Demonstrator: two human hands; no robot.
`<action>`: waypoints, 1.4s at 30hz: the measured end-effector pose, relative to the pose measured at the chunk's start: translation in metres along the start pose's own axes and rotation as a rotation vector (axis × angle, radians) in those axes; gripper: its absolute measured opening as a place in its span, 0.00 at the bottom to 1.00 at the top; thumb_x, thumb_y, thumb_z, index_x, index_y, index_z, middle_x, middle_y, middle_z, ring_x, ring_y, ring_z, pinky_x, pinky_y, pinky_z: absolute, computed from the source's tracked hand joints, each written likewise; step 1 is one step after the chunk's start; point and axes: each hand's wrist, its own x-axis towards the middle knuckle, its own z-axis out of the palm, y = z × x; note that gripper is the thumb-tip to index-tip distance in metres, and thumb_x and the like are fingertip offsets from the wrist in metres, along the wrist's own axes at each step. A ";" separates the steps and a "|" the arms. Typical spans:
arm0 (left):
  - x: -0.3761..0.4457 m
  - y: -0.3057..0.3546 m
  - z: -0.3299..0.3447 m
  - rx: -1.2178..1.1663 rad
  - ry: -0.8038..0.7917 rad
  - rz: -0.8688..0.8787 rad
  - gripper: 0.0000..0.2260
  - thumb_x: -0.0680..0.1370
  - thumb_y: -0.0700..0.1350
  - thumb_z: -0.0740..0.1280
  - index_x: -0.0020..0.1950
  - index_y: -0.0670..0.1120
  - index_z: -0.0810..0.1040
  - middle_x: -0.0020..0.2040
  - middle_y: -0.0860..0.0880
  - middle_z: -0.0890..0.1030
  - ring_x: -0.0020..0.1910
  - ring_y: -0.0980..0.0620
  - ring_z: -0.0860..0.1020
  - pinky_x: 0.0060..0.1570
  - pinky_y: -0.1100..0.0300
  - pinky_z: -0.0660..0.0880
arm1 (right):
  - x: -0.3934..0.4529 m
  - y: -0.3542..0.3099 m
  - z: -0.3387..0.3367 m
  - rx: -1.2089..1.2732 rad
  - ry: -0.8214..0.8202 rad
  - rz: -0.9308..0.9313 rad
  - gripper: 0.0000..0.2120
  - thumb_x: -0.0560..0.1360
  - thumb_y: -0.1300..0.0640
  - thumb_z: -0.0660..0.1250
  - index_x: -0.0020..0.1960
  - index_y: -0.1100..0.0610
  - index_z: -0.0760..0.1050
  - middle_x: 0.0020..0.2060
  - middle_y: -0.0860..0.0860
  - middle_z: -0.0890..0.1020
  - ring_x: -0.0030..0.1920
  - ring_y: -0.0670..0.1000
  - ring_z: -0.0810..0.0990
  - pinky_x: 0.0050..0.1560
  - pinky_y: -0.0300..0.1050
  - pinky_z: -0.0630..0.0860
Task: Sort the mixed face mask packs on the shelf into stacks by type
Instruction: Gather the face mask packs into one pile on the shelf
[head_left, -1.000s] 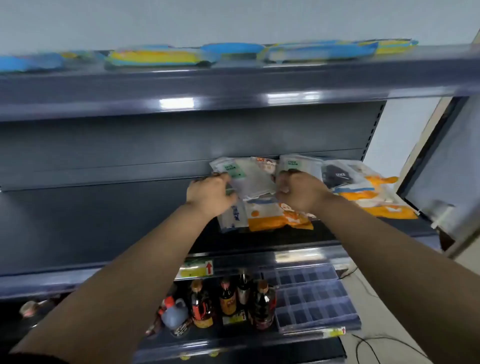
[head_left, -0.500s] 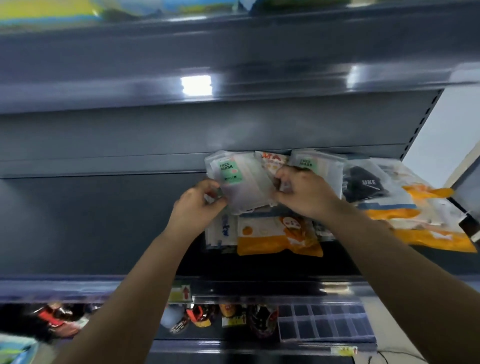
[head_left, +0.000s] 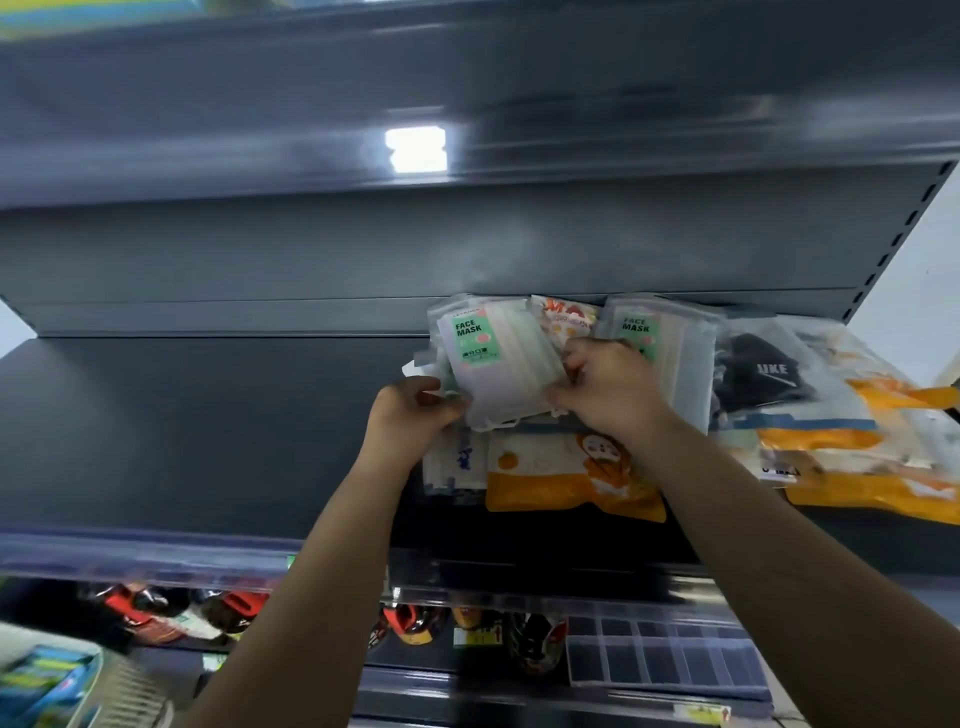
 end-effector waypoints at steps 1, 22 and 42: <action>0.001 -0.001 -0.002 -0.047 0.002 -0.001 0.17 0.71 0.41 0.74 0.57 0.36 0.78 0.43 0.43 0.80 0.37 0.50 0.78 0.41 0.59 0.73 | -0.001 -0.003 0.000 0.025 0.026 0.003 0.15 0.67 0.53 0.72 0.32 0.49 0.66 0.39 0.51 0.81 0.45 0.55 0.79 0.39 0.42 0.68; 0.004 -0.050 -0.155 -0.392 0.097 0.117 0.17 0.73 0.28 0.67 0.57 0.44 0.74 0.38 0.49 0.77 0.26 0.60 0.76 0.25 0.65 0.73 | -0.012 -0.136 0.078 0.686 0.044 0.023 0.27 0.69 0.65 0.72 0.66 0.53 0.71 0.48 0.49 0.78 0.48 0.45 0.76 0.47 0.34 0.72; 0.035 -0.174 -0.388 -0.310 0.032 -0.013 0.17 0.73 0.29 0.66 0.59 0.43 0.74 0.37 0.50 0.80 0.28 0.49 0.74 0.27 0.61 0.73 | -0.025 -0.333 0.244 0.808 -0.107 0.138 0.28 0.68 0.67 0.72 0.66 0.55 0.70 0.44 0.47 0.77 0.42 0.45 0.77 0.48 0.40 0.77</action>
